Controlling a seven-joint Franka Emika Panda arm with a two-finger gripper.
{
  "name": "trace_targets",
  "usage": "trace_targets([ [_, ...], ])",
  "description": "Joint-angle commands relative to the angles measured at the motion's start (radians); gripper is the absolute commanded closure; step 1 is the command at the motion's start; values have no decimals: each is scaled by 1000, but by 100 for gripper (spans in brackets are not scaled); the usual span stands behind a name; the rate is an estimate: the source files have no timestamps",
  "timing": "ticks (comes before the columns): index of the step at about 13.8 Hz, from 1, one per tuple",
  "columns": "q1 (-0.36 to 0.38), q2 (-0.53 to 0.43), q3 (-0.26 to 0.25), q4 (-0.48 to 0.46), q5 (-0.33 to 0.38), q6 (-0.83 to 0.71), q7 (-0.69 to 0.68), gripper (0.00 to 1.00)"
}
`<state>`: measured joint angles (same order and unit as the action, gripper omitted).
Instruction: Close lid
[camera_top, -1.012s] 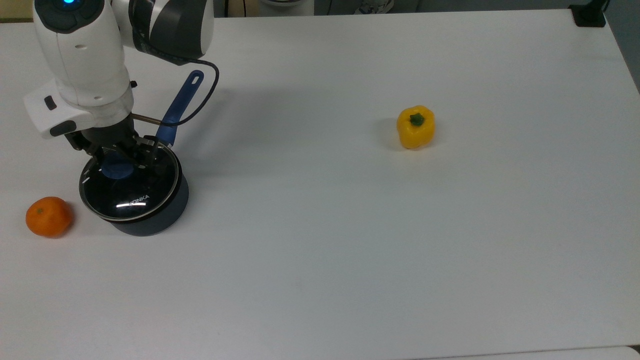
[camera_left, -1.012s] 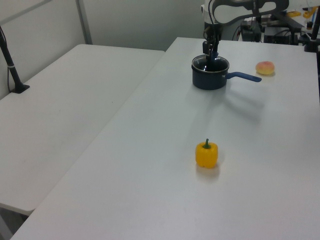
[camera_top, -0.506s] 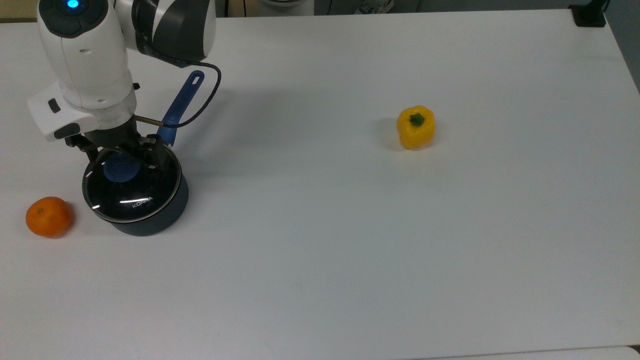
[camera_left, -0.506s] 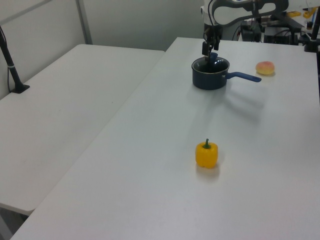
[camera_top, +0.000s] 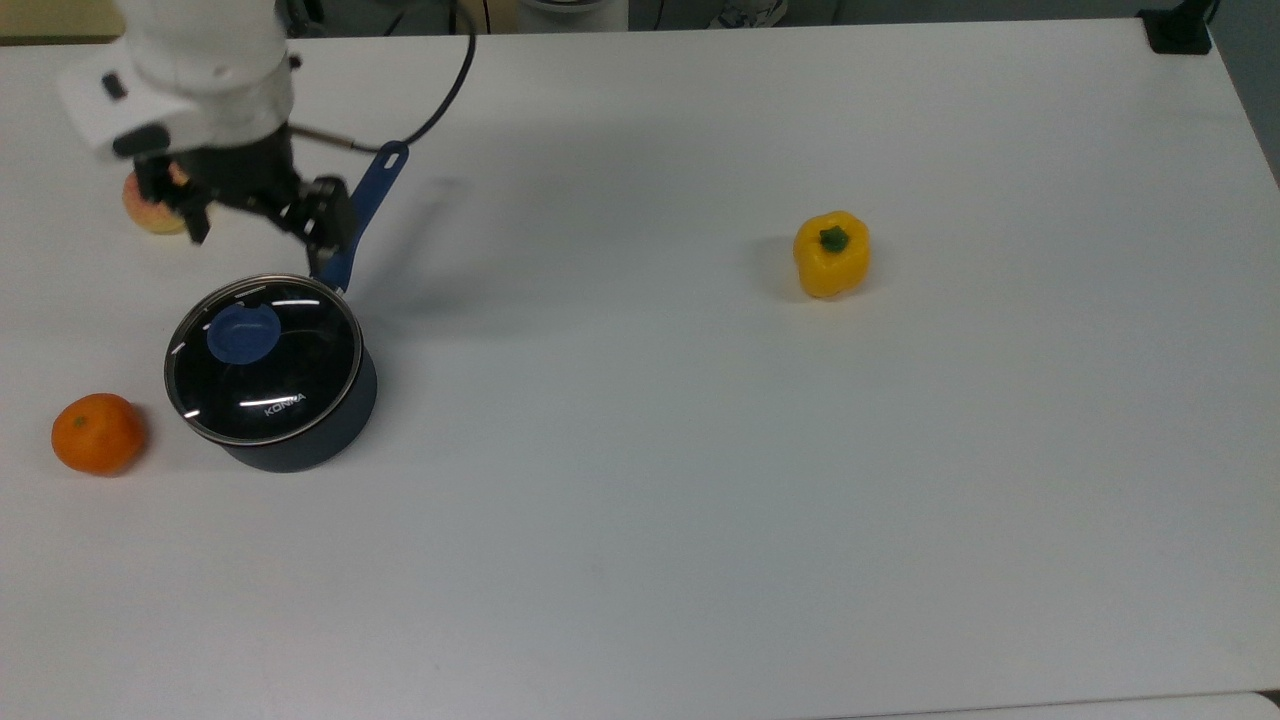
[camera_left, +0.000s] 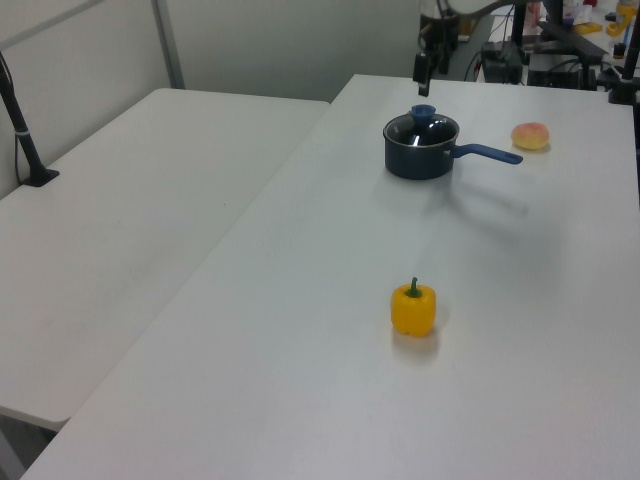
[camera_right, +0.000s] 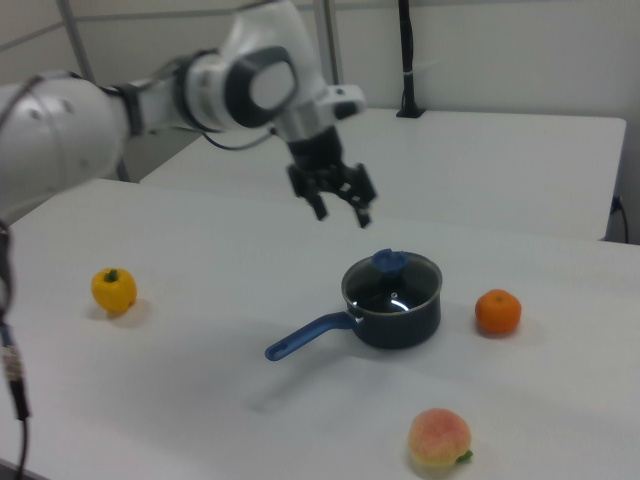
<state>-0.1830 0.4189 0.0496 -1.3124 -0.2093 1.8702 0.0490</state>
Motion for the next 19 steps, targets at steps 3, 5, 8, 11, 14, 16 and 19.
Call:
trace_targets([
  [3, 74, -353, -14, -266, 154, -205, 129, 0],
  [5, 109, -417, -26, -281, 212, -268, 140, 0],
  [8, 167, -479, -42, -286, 225, -324, 153, 0],
  [11, 272, -497, -114, -303, 225, -318, 132, 0],
  [14, 353, -511, -181, -307, 220, -310, -25, 0],
  [16, 352, -500, -191, -336, 218, -225, -141, 0],
  [19, 349, -502, -191, -384, 220, -131, -167, 0],
])
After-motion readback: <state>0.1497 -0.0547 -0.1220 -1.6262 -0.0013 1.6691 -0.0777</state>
